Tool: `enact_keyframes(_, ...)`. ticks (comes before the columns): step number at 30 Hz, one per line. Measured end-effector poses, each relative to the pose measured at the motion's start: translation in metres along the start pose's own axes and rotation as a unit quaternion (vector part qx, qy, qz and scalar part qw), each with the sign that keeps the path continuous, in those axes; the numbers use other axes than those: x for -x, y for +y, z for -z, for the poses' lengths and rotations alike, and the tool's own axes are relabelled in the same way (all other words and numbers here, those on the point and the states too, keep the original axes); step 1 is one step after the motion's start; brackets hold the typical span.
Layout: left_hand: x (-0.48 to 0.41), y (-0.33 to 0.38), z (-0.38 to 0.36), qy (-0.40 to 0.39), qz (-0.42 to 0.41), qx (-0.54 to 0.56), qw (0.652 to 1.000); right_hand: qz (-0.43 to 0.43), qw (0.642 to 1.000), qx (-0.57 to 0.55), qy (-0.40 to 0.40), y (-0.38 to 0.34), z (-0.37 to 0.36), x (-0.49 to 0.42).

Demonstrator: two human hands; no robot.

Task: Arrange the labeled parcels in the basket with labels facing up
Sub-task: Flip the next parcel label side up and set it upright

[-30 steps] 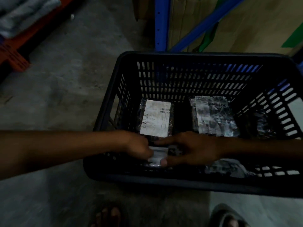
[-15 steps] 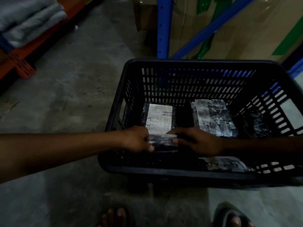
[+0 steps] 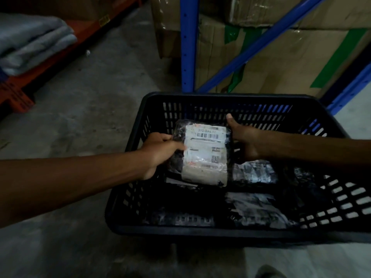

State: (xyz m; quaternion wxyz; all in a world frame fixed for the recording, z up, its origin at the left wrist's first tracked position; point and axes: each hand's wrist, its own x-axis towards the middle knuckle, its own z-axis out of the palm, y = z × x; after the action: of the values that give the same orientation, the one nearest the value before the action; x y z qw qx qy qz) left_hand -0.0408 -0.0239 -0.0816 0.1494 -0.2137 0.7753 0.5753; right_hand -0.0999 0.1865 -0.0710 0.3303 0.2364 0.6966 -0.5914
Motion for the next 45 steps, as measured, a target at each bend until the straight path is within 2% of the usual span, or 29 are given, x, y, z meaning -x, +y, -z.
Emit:
enact_keyframes(5,-0.026,-0.004,-0.006,0.103,-0.002,-0.05,0.993,0.042,0.997,-0.014,-0.07,0.002,-0.017,-0.002)
enact_keyframes(9,-0.045,-0.016,-0.009,0.147,0.021,-0.136,0.979,0.062,0.997,-0.012,-0.034,0.011,-0.034,-0.032)
enact_keyframes(12,-0.057,-0.025,-0.01,0.121,0.041,-0.187,0.974,0.041,0.997,0.019,-0.061,0.024,-0.041,-0.047)
enact_keyframes(14,-0.061,-0.029,-0.016,0.035,0.077,-0.168,0.982,0.044,0.994,0.063,-0.076,0.039,-0.047,-0.054)
enact_keyframes(16,-0.066,-0.033,-0.025,-0.01,0.106,-0.214,0.971,0.086,0.987,0.101,-0.089,0.053,-0.053,-0.059)
enact_keyframes(18,-0.071,-0.031,-0.033,0.016,0.109,-0.282,0.953,0.113,0.98,0.115,-0.116,0.055,-0.054,-0.06)
enact_keyframes(22,-0.071,-0.023,-0.041,0.043,0.082,-0.338,0.936,0.054,0.977,0.186,-0.094,0.037,-0.036,-0.057)
enact_keyframes(24,-0.059,-0.018,-0.048,0.056,0.065,-0.373,0.924,0.09,0.973,0.202,-0.058,0.028,-0.018,-0.045)
enact_keyframes(25,-0.051,-0.017,-0.053,0.057,0.027,-0.401,0.914,0.135,0.962,0.237,-0.022,0.025,-0.005,-0.038)
enact_keyframes(26,-0.044,-0.018,-0.059,0.046,-0.032,-0.437,0.898,0.19,0.935,0.298,0.026,0.027,0.011,-0.033)
enact_keyframes(28,-0.032,-0.024,-0.075,-0.008,-0.151,-0.483,0.862,0.301,0.827,0.465,0.1,0.035,0.046,-0.018)
enact_keyframes(29,-0.029,-0.028,-0.083,-0.048,-0.191,-0.505,0.84,0.326,0.766,0.544,0.104,0.045,0.063,-0.013)
enact_keyframes(31,-0.028,-0.032,-0.104,-0.127,-0.253,-0.558,0.78,0.27,0.679,0.681,0.054,0.069,0.089,-0.011)
enact_keyframes(32,-0.028,-0.034,-0.115,-0.158,-0.272,-0.584,0.748,0.23,0.64,0.732,0.045,0.081,0.094,-0.013)
enact_keyframes(33,-0.029,-0.035,-0.126,-0.175,-0.278,-0.605,0.725,0.224,0.611,0.757,0.059,0.091,0.096,-0.018)
enact_keyframes(35,-0.032,-0.038,-0.148,-0.157,-0.264,-0.623,0.719,0.265,0.58,0.762,0.112,0.108,0.1,-0.038)
enact_keyframes(37,-0.033,-0.039,-0.164,-0.092,-0.241,-0.623,0.739,0.277,0.571,0.757,0.157,0.117,0.102,-0.062)
enact_keyframes(40,-0.038,-0.041,-0.174,-0.041,-0.26,-0.623,0.737,0.291,0.547,0.766,0.173,0.123,0.102,-0.082)
enact_keyframes(43,-0.04,-0.038,-0.166,-0.073,-0.275,-0.65,0.704,0.288,0.54,0.774,0.159,0.115,0.095,-0.069)
enact_keyframes(45,-0.038,-0.026,-0.157,-0.105,-0.295,-0.632,0.709,0.302,0.539,0.778,0.11,0.097,0.102,-0.059)
